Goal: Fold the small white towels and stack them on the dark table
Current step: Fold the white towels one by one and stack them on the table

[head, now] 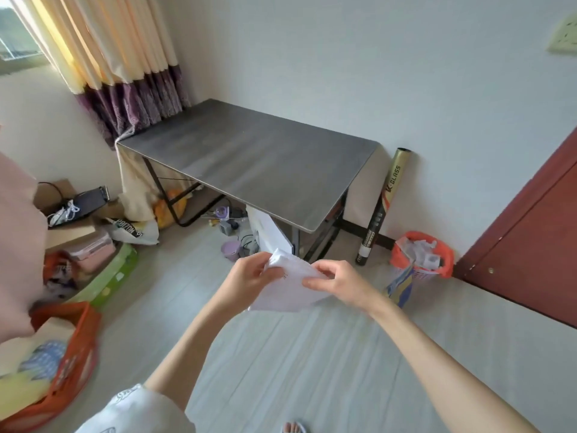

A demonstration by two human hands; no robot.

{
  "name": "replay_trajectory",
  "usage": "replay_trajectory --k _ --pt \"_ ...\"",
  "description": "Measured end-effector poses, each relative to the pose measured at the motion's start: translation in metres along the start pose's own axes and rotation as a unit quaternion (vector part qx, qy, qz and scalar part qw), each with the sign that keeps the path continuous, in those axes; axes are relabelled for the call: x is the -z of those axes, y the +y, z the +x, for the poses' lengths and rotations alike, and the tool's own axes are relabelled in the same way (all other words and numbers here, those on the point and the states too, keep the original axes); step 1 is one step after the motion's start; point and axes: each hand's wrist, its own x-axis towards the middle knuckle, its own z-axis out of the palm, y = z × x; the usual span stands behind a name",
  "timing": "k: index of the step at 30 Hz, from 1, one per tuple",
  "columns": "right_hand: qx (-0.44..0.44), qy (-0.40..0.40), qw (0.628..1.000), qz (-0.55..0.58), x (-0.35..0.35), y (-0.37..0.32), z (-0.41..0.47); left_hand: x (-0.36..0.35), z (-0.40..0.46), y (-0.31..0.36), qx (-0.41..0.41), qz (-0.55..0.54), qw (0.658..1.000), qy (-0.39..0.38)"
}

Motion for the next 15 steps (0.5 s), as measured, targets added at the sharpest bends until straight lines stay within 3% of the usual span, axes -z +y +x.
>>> replay_trajectory --k 6,9,12,15 --pt "-0.031 0.005 0.978 0.206 0.037 -0.023 0.124 0.050 0.125 -0.011 0.033 -0.143 0.989 0.019" --pt "-0.047 0.011 0.970 0.239 0.048 -0.021 0.182 0.062 0.191 -0.030 0.075 -0.211 0.974 0.017" --pt "-0.072 0.061 0.966 0.240 0.056 -0.013 0.244 0.067 0.264 -0.059 0.113 -0.195 0.974 0.008" --pt "-0.105 0.116 0.967 0.200 0.061 0.002 0.310 0.069 0.340 -0.102 0.128 -0.105 0.986 -0.014"
